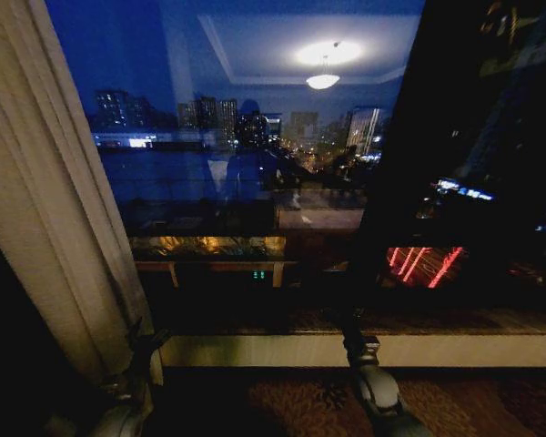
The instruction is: Open the curtains by pulling them apart, changing their state from closed to fully open.
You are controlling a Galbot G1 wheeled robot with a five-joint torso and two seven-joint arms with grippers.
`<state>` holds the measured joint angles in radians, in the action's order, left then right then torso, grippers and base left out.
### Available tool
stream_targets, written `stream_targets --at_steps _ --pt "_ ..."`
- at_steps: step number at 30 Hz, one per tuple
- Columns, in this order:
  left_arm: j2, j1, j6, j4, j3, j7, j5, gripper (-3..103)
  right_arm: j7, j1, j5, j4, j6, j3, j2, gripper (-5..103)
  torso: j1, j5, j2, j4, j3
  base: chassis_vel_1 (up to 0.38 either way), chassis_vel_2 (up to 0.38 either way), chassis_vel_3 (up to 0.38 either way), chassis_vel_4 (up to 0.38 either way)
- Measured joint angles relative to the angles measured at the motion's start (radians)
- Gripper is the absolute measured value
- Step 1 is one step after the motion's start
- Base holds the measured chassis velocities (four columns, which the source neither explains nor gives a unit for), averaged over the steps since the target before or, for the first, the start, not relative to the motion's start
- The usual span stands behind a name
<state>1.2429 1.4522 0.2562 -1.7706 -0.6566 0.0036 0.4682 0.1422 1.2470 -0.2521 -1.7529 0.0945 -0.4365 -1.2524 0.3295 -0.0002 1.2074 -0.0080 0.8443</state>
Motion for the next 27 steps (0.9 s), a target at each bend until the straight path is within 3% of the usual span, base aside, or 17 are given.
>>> stream_targets --at_steps 10,27 --pt "0.0 0.0 0.0 0.0 0.0 0.0 0.0 100 0.0 0.0 0.0 0.0 0.0 0.0 0.0 100 0.0 0.0001 0.0 0.0 0.0 -0.21 -0.231 0.228 0.234" --pt "0.0 -0.001 0.0 0.001 0.0 0.0 0.001 100 0.0 0.0 0.0 0.0 0.0 0.0 0.0 100 0.0 0.0001 0.0 -0.0001 0.0 -0.342 -0.34 0.335 0.349"
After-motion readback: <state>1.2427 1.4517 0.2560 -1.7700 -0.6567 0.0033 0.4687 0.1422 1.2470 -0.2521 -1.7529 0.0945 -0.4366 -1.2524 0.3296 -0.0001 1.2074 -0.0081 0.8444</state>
